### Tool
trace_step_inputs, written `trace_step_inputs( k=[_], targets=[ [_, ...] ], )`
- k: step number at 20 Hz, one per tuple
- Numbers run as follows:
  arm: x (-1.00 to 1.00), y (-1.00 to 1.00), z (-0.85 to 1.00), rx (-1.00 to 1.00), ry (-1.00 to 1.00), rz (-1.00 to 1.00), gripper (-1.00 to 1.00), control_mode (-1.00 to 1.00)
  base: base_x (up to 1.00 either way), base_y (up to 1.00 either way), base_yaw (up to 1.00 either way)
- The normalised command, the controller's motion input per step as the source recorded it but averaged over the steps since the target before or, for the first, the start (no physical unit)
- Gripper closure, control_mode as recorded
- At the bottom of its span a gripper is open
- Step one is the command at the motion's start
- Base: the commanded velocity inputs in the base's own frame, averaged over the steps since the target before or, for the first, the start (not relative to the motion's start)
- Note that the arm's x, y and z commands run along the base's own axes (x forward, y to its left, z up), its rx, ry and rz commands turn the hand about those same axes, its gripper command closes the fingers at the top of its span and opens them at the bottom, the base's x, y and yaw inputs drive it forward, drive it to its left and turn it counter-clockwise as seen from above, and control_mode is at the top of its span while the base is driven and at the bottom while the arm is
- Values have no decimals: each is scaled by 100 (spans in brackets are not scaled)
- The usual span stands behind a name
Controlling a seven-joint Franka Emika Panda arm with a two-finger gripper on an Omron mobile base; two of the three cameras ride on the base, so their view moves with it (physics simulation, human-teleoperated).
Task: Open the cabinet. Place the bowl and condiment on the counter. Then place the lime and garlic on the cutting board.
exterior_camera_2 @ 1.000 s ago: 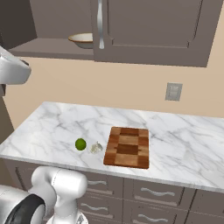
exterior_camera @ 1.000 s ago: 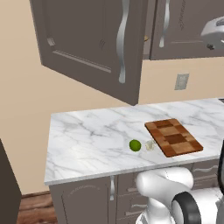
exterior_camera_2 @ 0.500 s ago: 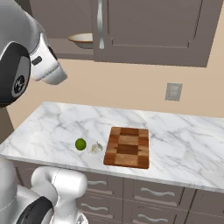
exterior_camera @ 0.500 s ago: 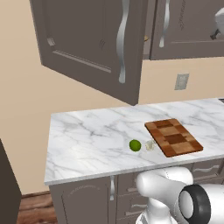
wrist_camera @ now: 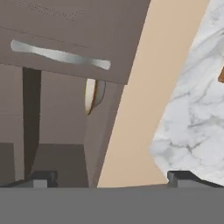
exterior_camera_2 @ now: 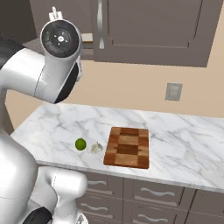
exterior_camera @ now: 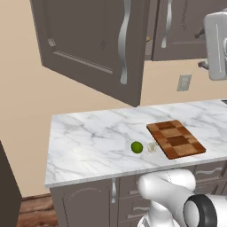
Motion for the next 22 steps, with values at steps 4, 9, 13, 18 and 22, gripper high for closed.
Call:
trace_step_inputs(
  k=[4, 9, 13, 18, 22],
  targets=[
    [72, 29, -11, 28, -7, 8, -100, -100, 0, 0, 0],
    [52, 35, 29, 3, 0, 13, -100, -100, 0, 0, 0],
    [65, 23, 21, 0, 0, 17, -100, -100, 0, 0, 0],
    [32, 3, 28, 0, 1, 24, -100, -100, 0, 0, 0],
    [0, 12, 16, 0, -1, 21, -100, -100, 0, 0, 0]
  ],
)
